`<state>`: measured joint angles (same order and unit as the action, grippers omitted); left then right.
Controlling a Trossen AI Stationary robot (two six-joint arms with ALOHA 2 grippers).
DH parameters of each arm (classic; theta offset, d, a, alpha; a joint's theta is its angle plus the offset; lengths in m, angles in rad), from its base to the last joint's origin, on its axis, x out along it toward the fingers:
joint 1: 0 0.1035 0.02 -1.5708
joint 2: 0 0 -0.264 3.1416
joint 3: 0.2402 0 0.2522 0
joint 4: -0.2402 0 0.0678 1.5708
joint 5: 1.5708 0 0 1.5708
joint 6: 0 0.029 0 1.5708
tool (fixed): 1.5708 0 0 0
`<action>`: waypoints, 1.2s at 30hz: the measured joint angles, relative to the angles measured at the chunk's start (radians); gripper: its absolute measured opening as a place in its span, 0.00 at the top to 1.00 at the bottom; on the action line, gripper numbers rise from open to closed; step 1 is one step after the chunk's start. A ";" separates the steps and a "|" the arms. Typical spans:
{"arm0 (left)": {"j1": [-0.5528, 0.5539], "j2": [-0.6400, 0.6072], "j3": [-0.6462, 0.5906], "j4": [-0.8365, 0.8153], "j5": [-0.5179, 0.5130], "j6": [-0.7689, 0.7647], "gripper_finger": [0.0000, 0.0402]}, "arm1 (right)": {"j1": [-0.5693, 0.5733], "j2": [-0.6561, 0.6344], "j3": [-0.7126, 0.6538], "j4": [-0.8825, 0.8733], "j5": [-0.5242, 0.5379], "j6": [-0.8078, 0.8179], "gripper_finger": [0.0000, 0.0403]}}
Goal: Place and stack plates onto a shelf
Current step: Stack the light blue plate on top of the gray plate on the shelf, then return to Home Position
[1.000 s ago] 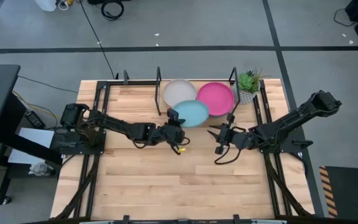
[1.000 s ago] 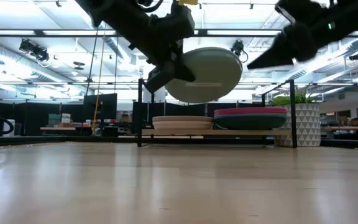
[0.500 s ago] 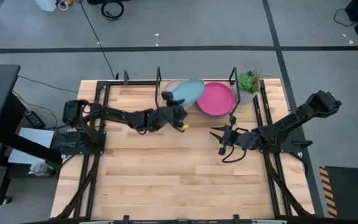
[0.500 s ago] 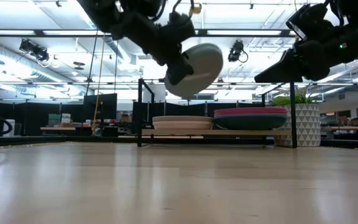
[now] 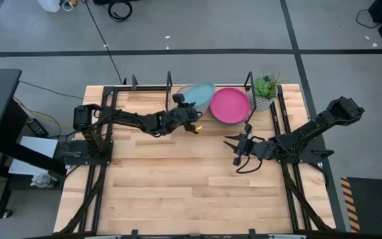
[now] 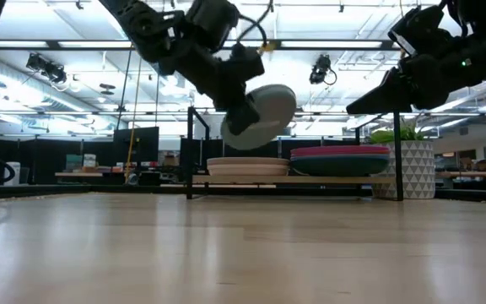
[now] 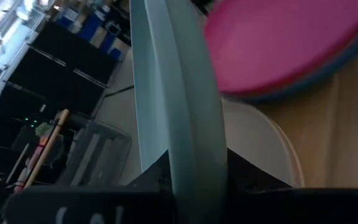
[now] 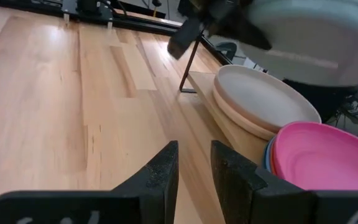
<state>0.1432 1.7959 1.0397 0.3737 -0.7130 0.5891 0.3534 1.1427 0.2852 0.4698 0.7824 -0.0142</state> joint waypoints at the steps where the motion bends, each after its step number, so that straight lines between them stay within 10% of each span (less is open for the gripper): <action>1: 0.000 0.007 0.000 -0.008 0.001 0.008 0.85 | 0.000 0.000 0.000 -0.002 -0.004 0.008 0.75; 14: 0.043 0.048 0.000 -0.034 -0.008 0.044 0.69 | 0.000 0.000 0.000 -0.017 -0.051 0.021 0.75; 22: 0.048 0.014 0.021 -0.146 0.270 -0.132 0.50 | 0.000 0.000 0.000 -0.037 -0.051 0.023 0.75; 36: 0.114 -0.027 0.022 -0.179 0.627 -0.294 0.53 | 0.000 0.000 0.000 -0.082 -0.051 0.064 0.75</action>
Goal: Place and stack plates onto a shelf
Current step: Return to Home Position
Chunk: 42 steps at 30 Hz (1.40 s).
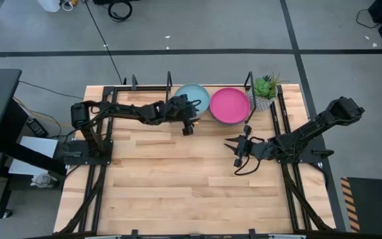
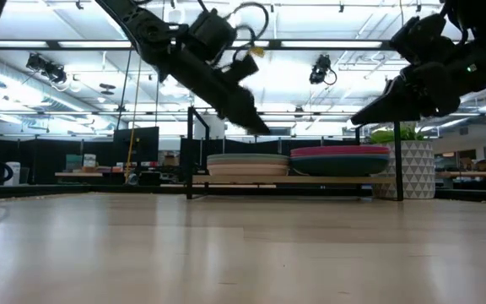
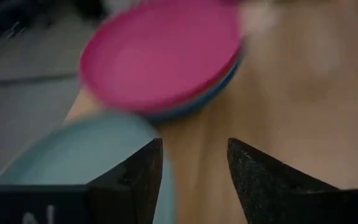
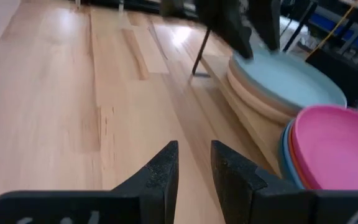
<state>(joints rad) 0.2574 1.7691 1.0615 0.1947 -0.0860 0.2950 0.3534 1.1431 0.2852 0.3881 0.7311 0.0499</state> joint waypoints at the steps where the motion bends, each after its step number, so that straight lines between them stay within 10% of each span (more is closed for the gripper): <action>1: -0.002 -0.013 0.000 0.009 0.041 -0.008 0.54 | 0.000 0.000 -0.002 -0.009 -0.001 0.017 0.75; 7: -0.012 -0.140 -0.070 0.100 0.201 -0.054 0.59 | -0.009 -0.018 -0.090 0.086 -0.003 0.060 0.77; 19: -0.043 -0.427 -0.481 0.401 0.211 -0.133 0.64 | -0.029 -0.185 -0.279 0.437 -0.110 -0.043 0.79; 42: -0.047 -0.881 -0.899 0.565 0.122 -0.080 0.64 | -0.036 -0.595 -0.279 0.121 -0.101 0.042 0.79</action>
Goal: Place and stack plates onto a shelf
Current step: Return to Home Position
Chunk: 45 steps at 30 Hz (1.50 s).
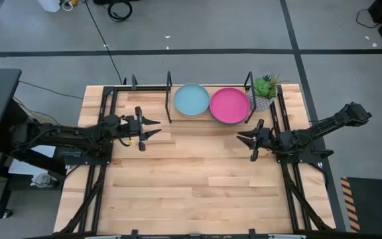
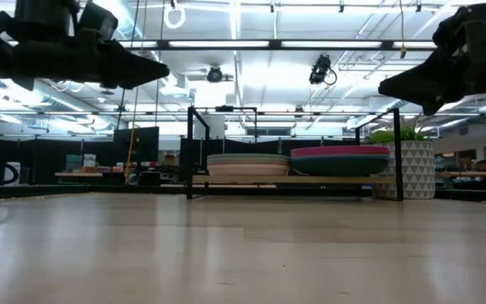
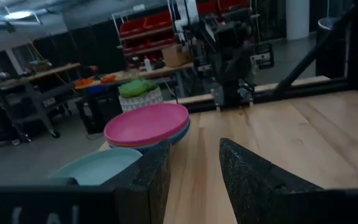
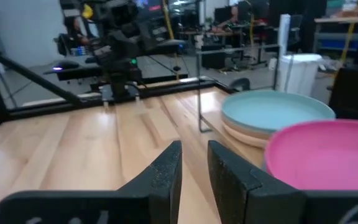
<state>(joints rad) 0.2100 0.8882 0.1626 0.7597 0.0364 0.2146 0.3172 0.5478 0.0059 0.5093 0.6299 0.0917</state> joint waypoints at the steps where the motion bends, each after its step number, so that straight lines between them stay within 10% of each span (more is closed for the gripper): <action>1: 0.000 -0.014 -0.009 0.009 -0.005 -0.001 0.64 | 0.000 -0.039 0.000 -0.042 0.011 0.012 0.79; 11: 0.001 -0.167 -0.154 0.046 -0.034 -0.057 0.64 | 0.000 -0.291 0.000 -0.365 0.058 0.105 0.79; 45: -0.001 -0.286 -0.155 0.005 0.012 -0.151 0.71 | 0.000 -0.292 0.000 -0.353 0.046 0.071 0.79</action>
